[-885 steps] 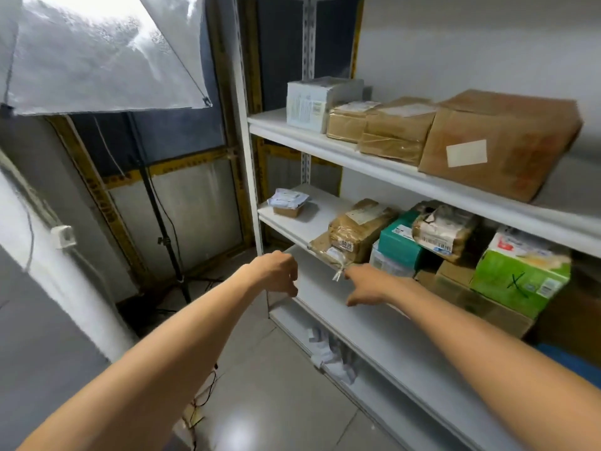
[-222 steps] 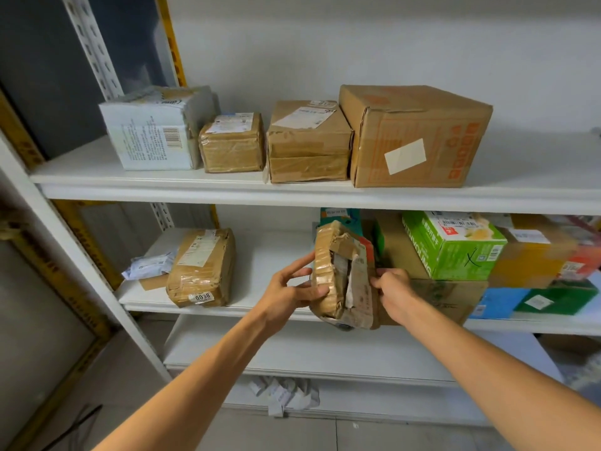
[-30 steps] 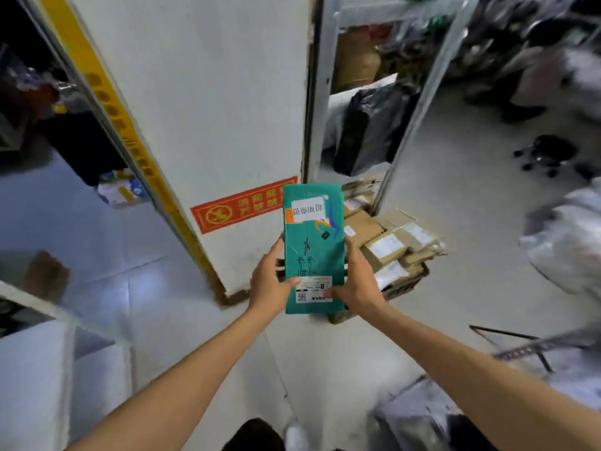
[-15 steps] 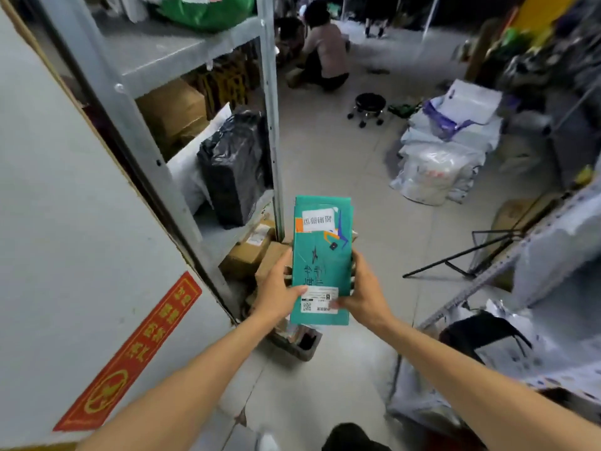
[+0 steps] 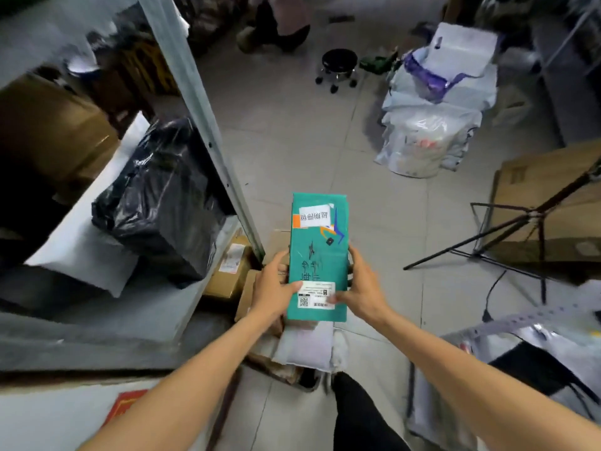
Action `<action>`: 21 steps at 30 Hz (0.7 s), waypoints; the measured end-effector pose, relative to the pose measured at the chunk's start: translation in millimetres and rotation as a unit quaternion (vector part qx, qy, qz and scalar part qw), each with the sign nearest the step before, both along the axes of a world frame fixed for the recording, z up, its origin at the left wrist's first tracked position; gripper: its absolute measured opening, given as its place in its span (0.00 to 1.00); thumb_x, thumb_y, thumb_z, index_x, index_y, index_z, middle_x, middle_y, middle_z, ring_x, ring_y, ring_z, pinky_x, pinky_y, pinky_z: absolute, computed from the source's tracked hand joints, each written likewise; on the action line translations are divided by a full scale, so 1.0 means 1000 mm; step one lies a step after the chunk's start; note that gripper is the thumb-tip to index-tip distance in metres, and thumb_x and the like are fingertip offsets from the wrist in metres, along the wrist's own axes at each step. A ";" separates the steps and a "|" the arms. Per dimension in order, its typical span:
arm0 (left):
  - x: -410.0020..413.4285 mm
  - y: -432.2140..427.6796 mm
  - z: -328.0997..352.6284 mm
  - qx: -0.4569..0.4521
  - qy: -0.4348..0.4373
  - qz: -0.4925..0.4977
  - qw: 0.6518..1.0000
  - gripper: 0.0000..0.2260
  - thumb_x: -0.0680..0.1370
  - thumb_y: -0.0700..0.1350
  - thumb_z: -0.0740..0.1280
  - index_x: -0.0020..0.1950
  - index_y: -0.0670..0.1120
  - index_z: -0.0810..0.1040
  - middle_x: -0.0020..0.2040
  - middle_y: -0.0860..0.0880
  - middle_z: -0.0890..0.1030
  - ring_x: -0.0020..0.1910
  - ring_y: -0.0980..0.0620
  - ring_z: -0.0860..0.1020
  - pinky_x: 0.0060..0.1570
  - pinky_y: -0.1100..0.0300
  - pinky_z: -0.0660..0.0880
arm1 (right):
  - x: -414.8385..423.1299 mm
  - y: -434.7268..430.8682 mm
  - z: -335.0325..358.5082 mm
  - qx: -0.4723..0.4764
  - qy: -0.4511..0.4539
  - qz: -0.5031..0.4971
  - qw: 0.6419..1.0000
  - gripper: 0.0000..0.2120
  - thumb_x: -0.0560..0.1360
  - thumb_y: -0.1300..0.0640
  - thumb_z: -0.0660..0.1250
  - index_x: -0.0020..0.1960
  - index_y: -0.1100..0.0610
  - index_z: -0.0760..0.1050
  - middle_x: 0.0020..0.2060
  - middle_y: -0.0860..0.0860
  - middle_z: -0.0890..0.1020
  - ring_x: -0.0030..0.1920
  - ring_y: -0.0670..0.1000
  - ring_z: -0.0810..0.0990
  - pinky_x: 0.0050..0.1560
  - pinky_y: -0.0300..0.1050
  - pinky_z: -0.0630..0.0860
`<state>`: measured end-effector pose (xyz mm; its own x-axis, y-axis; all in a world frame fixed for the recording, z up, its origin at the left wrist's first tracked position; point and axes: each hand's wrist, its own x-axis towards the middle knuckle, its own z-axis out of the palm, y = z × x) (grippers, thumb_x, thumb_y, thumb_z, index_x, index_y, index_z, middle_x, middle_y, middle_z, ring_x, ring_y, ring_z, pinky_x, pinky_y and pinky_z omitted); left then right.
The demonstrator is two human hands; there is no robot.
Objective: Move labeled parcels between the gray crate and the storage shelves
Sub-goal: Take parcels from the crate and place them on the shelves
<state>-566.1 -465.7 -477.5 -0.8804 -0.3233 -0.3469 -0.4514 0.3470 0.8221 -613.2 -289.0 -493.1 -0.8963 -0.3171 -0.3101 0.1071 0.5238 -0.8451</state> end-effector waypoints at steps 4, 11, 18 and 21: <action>-0.062 -0.016 -0.028 0.029 -0.041 0.032 0.998 0.30 0.74 0.30 0.69 0.73 0.49 0.67 0.46 0.55 0.74 0.44 0.58 0.76 0.38 0.72 0.76 | -0.067 -0.021 -0.030 -0.003 -0.041 0.004 0.999 0.42 0.60 0.69 0.77 0.65 0.46 0.63 0.60 0.50 0.75 0.59 0.52 0.76 0.48 0.43 0.80; -0.147 -0.062 -0.113 0.033 -0.089 0.065 0.993 0.26 0.74 0.31 0.69 0.69 0.48 0.71 0.58 0.47 0.79 0.54 0.50 0.79 0.51 0.55 0.79 | -0.142 -0.070 -0.105 -0.012 -0.095 -0.020 0.995 0.44 0.65 0.68 0.76 0.73 0.49 0.58 0.59 0.47 0.75 0.56 0.49 0.76 0.43 0.33 0.77; -0.198 -0.132 -0.233 -0.030 -0.078 0.020 0.996 0.27 0.72 0.30 0.72 0.69 0.45 0.72 0.62 0.47 0.78 0.57 0.54 0.77 0.51 0.64 0.77 | -0.202 -0.141 -0.225 -0.020 -0.126 -0.024 0.992 0.41 0.66 0.71 0.74 0.72 0.51 0.60 0.56 0.50 0.76 0.55 0.50 0.77 0.38 0.34 0.75; -0.209 -0.149 -0.277 -0.102 -0.086 -0.054 0.990 0.27 0.73 0.34 0.71 0.70 0.50 0.71 0.57 0.51 0.73 0.61 0.50 0.74 0.62 0.52 0.75 | -0.208 -0.158 -0.275 -0.018 -0.137 -0.036 0.990 0.39 0.67 0.72 0.73 0.71 0.51 0.61 0.54 0.48 0.76 0.56 0.50 0.77 0.41 0.38 0.77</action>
